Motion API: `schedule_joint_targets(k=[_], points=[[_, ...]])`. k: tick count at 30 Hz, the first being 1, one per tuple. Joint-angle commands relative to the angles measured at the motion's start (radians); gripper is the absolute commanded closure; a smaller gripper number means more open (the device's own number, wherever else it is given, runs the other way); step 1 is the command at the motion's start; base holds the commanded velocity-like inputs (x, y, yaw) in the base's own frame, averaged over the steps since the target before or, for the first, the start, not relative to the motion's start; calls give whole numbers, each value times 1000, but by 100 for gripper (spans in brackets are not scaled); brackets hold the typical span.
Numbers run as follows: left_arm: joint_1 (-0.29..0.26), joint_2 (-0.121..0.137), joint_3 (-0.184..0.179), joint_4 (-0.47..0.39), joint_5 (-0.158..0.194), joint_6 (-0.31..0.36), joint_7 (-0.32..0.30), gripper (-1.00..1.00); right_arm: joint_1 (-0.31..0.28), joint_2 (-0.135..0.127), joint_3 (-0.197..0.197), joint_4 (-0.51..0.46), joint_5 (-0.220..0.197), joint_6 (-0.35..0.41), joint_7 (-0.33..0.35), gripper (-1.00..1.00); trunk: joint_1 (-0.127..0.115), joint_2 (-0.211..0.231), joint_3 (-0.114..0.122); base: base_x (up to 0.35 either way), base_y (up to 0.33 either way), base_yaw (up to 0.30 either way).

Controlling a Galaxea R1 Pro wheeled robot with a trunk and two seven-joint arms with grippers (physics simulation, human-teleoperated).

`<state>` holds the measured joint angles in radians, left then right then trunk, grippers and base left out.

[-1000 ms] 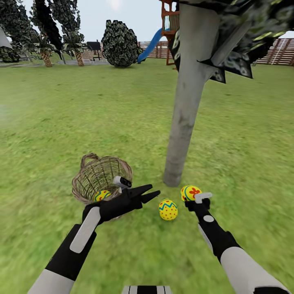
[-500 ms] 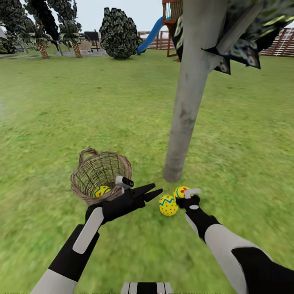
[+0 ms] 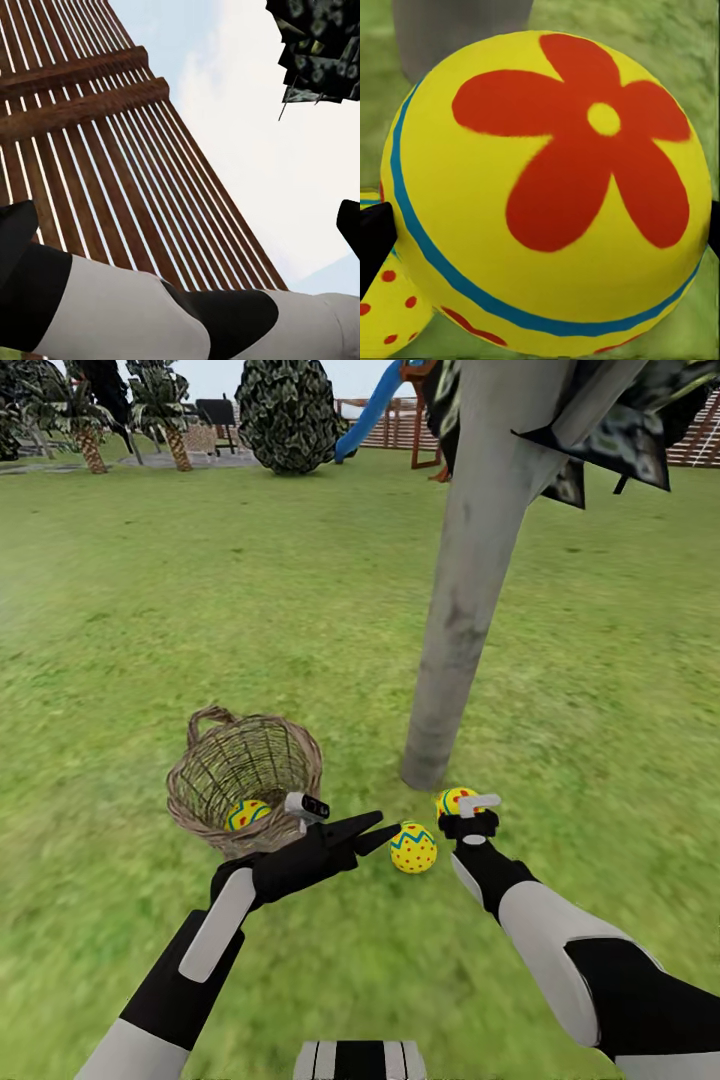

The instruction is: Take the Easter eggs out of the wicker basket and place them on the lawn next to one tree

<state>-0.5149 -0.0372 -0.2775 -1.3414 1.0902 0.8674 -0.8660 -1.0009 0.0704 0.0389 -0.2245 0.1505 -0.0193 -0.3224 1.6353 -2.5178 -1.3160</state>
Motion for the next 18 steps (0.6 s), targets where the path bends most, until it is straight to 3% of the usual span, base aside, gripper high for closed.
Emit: schedule_joint_targets(k=[1,7,9,11,18], points=[[0,0,0,1,4,4,-1,-100,-1,0,4,4,7,-1,-12,100,0,-1,-5,0,0,0],[0,0,0,1,3,4,0,-100,-1,-1,5,-2,9,-5,-49,100,3,-2,-28,0,0,0],[0,-1,0,1,2,4,1,-100,-1,0,9,-4,10,-81,-70,100,4,-2,-36,0,0,0],[0,-1,0,1,2,4,1,-100,-1,0,10,-3,11,-109,-74,100,5,-3,-43,0,0,0],[0,0,0,1,2,4,1,-100,-1,0,9,-4,9,-106,-85,100,8,-5,-70,0,0,0]])
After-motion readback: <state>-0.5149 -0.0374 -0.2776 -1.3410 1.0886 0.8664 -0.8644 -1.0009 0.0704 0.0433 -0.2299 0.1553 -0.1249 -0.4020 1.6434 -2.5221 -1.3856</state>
